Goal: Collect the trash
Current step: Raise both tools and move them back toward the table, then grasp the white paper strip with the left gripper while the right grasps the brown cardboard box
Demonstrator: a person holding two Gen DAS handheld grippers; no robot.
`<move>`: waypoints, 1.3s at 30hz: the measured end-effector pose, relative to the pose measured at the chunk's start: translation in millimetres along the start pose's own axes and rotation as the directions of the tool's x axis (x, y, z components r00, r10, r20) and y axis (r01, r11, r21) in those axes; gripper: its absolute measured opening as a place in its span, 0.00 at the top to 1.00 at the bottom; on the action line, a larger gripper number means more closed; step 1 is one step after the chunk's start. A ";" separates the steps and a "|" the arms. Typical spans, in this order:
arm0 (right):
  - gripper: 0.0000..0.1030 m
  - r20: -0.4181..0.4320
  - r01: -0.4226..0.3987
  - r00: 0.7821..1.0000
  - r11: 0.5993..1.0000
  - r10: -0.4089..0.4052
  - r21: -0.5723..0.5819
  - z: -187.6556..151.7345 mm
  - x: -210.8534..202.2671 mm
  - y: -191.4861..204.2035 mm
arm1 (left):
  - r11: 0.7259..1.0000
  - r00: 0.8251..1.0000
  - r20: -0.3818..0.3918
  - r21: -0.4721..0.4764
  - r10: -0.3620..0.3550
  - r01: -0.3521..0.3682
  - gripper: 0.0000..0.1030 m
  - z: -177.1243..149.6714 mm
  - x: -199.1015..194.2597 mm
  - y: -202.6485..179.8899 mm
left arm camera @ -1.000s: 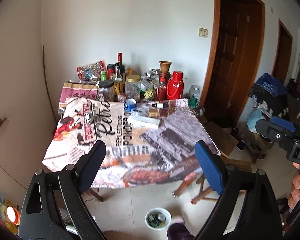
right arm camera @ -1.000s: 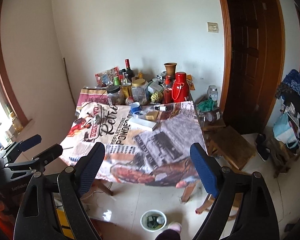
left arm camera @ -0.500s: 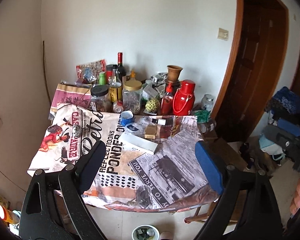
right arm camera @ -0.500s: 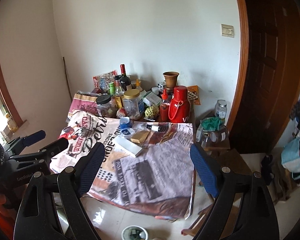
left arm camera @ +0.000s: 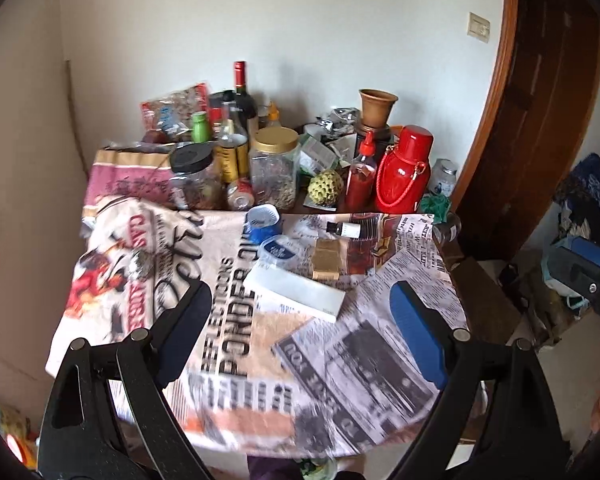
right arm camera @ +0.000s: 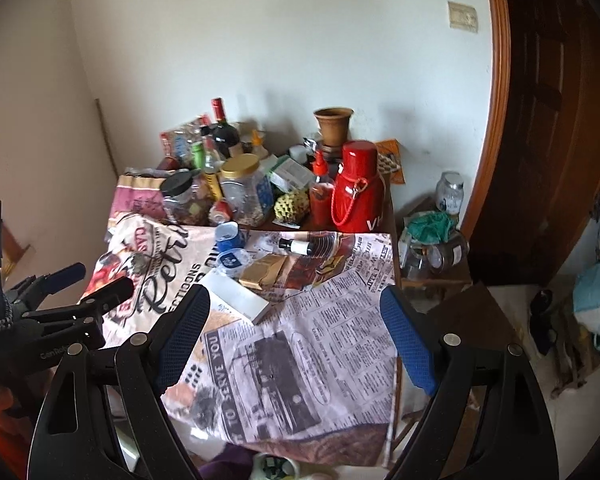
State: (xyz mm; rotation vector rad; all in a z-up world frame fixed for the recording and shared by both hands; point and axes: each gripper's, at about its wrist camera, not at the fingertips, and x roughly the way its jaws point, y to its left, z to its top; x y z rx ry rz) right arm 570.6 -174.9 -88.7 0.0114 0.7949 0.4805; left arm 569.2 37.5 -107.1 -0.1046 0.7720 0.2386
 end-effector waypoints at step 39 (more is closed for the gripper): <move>0.18 -0.270 0.086 0.961 0.992 -0.059 0.088 -4.9 185.9 -6.6 | 0.978 0.884 -0.424 0.019 0.196 -0.208 0.12 -53.7 265.8 37.1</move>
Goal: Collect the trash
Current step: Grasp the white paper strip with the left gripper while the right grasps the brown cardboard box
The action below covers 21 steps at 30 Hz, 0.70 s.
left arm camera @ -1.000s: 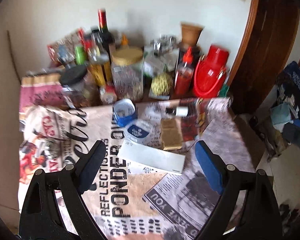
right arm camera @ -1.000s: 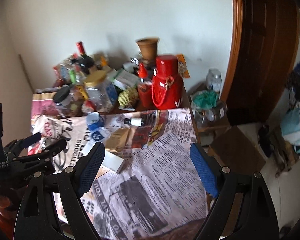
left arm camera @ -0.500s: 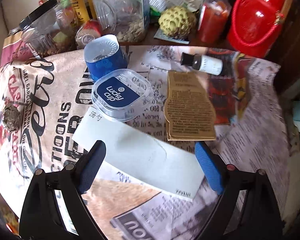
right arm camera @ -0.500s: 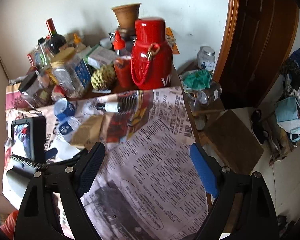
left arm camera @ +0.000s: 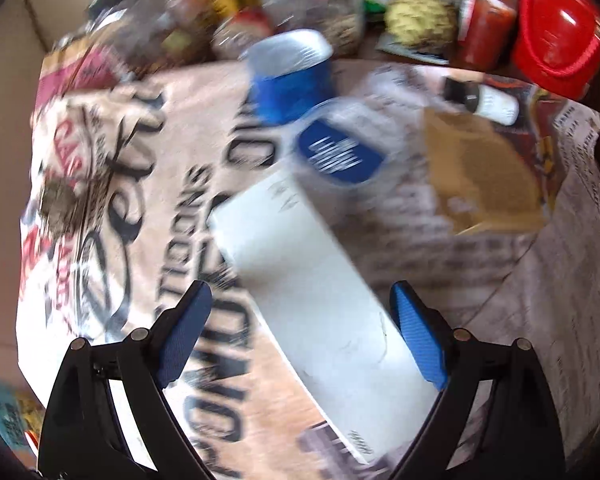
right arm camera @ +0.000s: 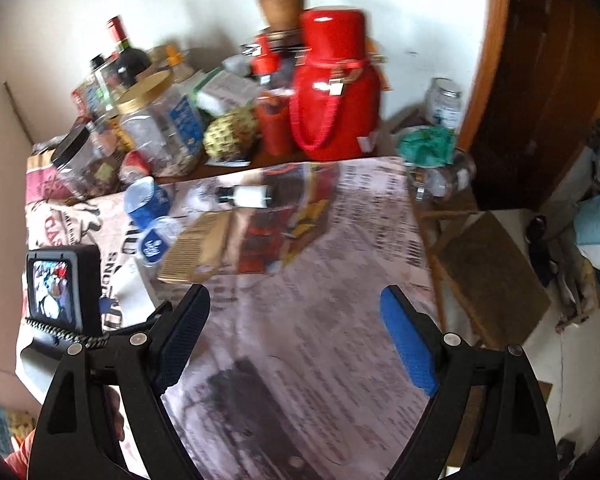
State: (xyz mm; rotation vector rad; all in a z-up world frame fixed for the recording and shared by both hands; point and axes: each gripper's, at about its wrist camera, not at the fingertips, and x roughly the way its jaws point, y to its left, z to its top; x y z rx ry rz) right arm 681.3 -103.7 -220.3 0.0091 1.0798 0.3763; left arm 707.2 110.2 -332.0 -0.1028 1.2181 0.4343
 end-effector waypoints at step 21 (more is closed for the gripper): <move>0.58 -0.148 -0.045 0.989 0.995 0.031 -0.089 6.5 115.3 91.2 | 0.983 0.983 0.032 0.022 -0.182 0.181 0.50 -10.0 -4.1 62.3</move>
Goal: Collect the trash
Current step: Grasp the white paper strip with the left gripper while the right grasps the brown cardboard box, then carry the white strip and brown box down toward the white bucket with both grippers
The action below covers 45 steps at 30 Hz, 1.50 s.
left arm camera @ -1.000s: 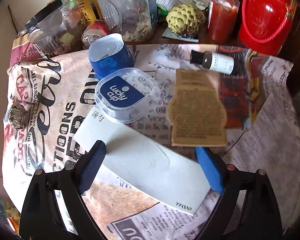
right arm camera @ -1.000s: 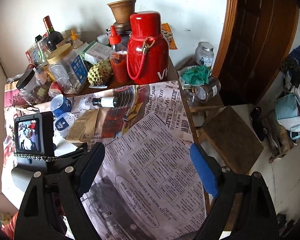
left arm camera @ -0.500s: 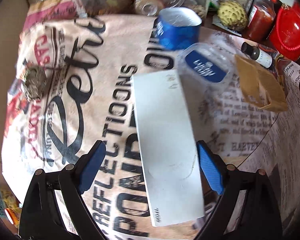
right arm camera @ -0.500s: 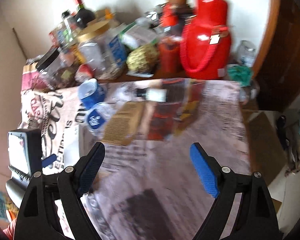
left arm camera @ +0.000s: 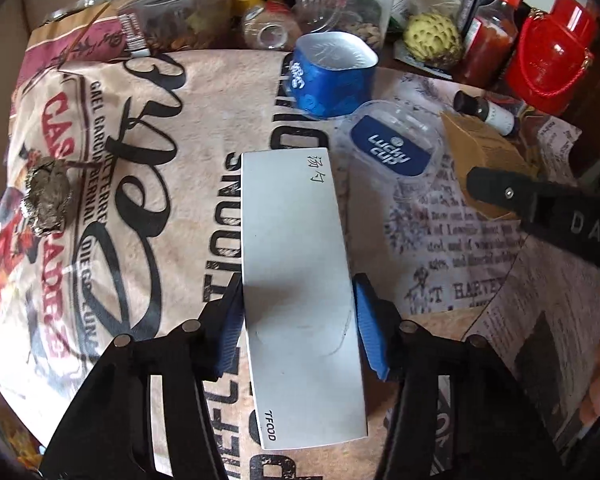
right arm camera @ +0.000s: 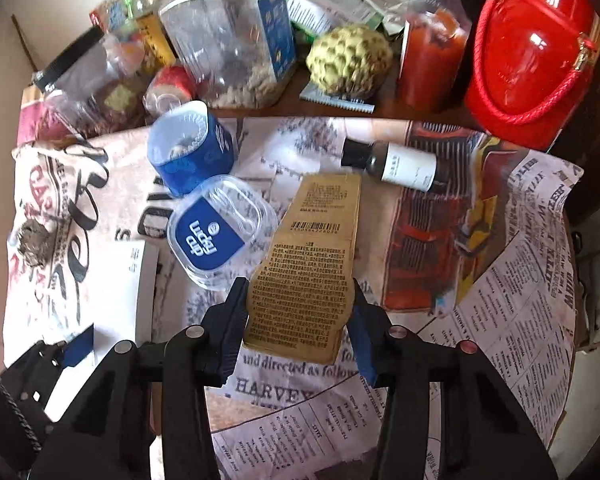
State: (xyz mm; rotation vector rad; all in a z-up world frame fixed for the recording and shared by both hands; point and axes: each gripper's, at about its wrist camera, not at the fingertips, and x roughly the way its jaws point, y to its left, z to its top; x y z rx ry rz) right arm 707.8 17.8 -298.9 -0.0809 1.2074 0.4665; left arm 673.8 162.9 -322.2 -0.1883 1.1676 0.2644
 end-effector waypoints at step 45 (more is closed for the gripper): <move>0.58 0.487 -0.037 0.871 0.997 0.068 -0.073 -208.5 -360.2 -35.2 | 0.998 0.844 0.533 0.033 -0.057 0.046 0.50 -180.6 -350.0 -72.6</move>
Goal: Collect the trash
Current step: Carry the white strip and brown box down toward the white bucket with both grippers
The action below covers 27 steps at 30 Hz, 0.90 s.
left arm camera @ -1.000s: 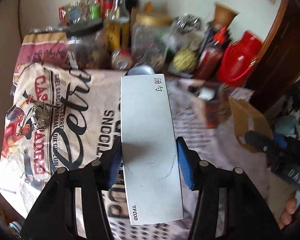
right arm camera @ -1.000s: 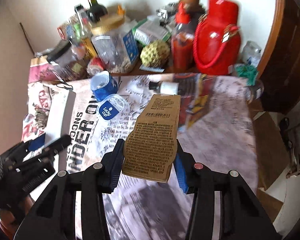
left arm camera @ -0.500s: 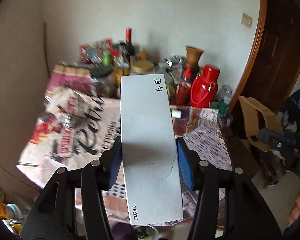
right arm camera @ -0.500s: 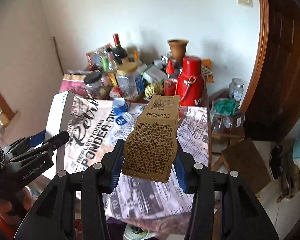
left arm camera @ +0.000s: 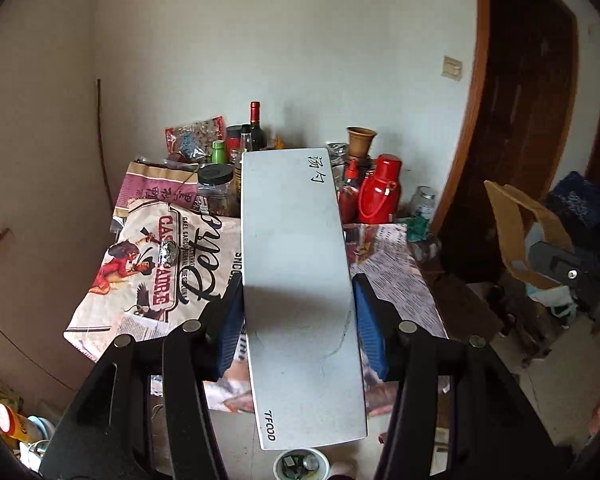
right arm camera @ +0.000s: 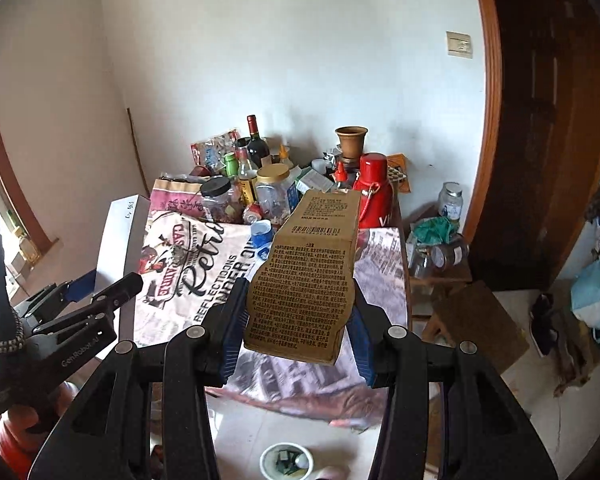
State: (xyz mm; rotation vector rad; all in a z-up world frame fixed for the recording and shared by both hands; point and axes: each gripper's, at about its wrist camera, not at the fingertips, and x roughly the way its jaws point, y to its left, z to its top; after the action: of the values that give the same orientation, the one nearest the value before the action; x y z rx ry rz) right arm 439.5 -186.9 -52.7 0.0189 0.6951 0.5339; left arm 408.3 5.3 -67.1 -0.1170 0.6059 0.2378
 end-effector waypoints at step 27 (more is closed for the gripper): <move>0.58 -0.230 0.099 0.970 0.990 -0.073 0.103 -180.1 -62.4 116.9 | 0.982 0.966 -0.208 0.083 -0.151 0.172 0.50 -173.0 -102.8 88.8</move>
State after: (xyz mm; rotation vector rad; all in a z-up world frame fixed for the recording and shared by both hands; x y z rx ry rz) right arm 235.0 -143.6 -132.0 0.0349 0.9441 0.4153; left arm 208.9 41.1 -152.6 -0.0937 0.8040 0.0367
